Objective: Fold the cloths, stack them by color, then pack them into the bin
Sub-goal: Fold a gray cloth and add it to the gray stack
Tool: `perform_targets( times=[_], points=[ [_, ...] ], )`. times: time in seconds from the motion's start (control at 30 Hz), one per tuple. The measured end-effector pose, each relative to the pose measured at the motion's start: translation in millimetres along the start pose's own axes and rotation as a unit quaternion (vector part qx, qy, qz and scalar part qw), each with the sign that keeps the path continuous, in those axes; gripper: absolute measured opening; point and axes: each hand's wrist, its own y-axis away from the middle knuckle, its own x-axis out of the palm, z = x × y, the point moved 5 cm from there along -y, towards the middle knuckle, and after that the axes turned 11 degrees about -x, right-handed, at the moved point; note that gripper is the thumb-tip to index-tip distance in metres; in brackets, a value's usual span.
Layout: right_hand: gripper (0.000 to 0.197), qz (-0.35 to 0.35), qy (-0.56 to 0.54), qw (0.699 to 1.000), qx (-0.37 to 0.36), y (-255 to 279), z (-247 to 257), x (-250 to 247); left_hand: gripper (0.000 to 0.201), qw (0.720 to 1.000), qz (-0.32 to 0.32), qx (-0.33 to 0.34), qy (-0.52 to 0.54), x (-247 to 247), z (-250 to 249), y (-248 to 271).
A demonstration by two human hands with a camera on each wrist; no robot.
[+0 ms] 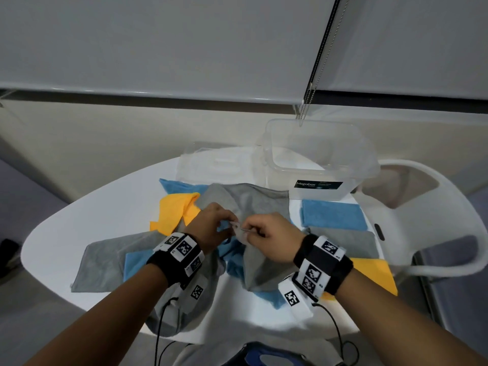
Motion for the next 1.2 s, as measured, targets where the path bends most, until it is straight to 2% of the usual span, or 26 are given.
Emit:
perform_targets(
  times=[0.13, 0.23, 0.3, 0.4, 0.47, 0.5, 0.57, 0.63, 0.77, 0.83, 0.9, 1.0, 1.13, 1.2],
  points=[
    [0.012, -0.085, -0.027, 0.995, -0.046, 5, 15, -55, 0.038, 0.996, -0.079, -0.015, -0.026, -20, 20, -10],
    [0.015, -0.179, -0.062, 0.980, -0.064, 10, 17, -99, 0.038, 0.986, -0.143, -0.032, -0.083, -50, 27, -15],
    [0.016, -0.238, -0.068, 0.966, -0.078, 13, 18, -123, 0.043, 0.984, -0.159, -0.032, -0.078, -71, 26, -15],
    [0.013, -0.328, -0.086, 0.935, -0.107, 19, 21, -153, 0.030, 0.974, -0.220, -0.057, -0.006, -110, 21, -10],
    [0.012, -0.382, -0.103, 0.911, -0.117, 22, 22, -169, 0.017, 0.959, -0.277, -0.047, 0.047, -139, 12, -7],
    [0.011, -0.401, -0.111, 0.901, -0.119, 23, 23, -174, 0.015, 0.951, -0.299, -0.029, 0.072, -153, 5, -4],
    [0.011, -0.441, -0.120, 0.881, -0.124, 27, 23, -184, 0.027, 0.931, -0.338, 0.001, 0.139, -180, -7, 2],
    [0.014, -0.477, -0.150, 0.855, -0.140, 31, 22, -192, 0.022, 0.905, -0.357, 0.031, 0.229, -203, -15, 11],
    [0.011, -0.505, -0.236, 0.817, -0.149, 34, 13, -204, 0.007, 0.874, -0.389, 0.072, 0.282, -235, -23, 27],
    [0.011, -0.513, -0.255, 0.807, -0.143, 34, 11, -207, 0.023, 0.864, -0.406, 0.069, 0.289, -242, -21, 29],
    [0.008, -0.512, -0.269, 0.803, -0.140, 33, 10, -207, 0.025, 0.857, -0.414, 0.071, 0.298, -244, -20, 30],
    [0.004, -0.499, -0.284, 0.810, -0.115, 28, 0, -203, 0.027, 0.858, -0.407, 0.059, 0.307, -238, -25, 29],
    [0.005, -0.459, -0.265, 0.847, -0.019, 10, -28, -183, 0.021, 0.892, -0.343, -0.010, 0.294, -215, -7, -1],
    [0.003, -0.460, -0.275, 0.844, 0.006, 4, -36, -179, 0.019, 0.890, -0.331, -0.017, 0.314, -213, 3, -10]
  ],
)
